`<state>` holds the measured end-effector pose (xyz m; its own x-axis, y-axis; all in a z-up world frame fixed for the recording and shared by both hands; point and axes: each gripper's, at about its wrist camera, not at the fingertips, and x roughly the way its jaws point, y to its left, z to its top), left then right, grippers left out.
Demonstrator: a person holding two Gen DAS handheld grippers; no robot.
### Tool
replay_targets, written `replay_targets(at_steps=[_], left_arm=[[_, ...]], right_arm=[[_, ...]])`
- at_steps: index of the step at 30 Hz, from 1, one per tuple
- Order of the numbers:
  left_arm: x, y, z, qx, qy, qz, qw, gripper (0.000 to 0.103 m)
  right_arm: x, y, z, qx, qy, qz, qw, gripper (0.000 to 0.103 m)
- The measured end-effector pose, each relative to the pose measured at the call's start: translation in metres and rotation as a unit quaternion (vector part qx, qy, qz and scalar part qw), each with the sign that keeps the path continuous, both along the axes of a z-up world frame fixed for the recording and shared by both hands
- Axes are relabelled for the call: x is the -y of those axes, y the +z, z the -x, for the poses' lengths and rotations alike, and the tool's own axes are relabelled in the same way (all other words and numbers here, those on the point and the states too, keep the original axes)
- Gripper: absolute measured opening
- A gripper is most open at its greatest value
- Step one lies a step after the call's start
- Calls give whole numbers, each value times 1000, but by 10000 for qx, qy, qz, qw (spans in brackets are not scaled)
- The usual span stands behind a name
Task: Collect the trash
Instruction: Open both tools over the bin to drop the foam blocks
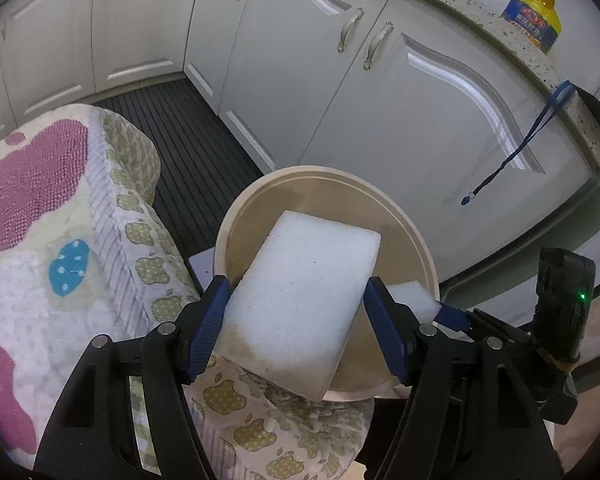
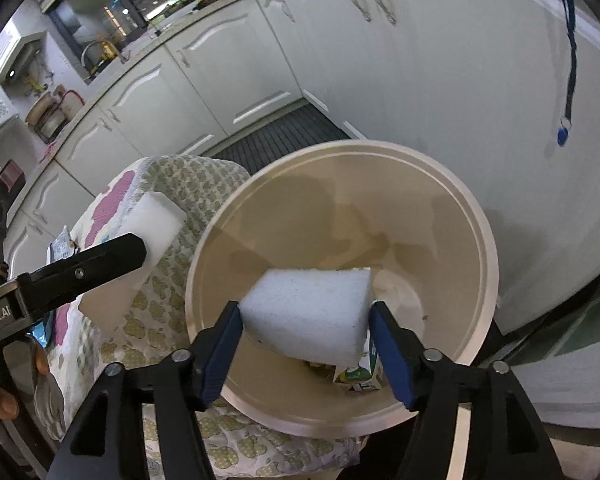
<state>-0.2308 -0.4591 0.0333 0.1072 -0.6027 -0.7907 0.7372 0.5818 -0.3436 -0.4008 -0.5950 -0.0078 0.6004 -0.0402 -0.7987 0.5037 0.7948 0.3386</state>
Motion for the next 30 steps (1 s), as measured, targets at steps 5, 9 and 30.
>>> replay_targets(at_steps=[5, 9, 30], left_arm=[[2, -3, -2, -79, 30, -21, 10000, 70], [3, -5, -3, -153, 14, -8, 9999, 70], [-3, -2, -3, -169, 8, 175, 9997, 79]], right_arm=[[5, -1, 6, 80, -131, -120, 9998, 64], [2, 0, 4, 70, -96, -85, 9999, 64], [3, -2, 8, 130, -149, -149, 9997, 64]])
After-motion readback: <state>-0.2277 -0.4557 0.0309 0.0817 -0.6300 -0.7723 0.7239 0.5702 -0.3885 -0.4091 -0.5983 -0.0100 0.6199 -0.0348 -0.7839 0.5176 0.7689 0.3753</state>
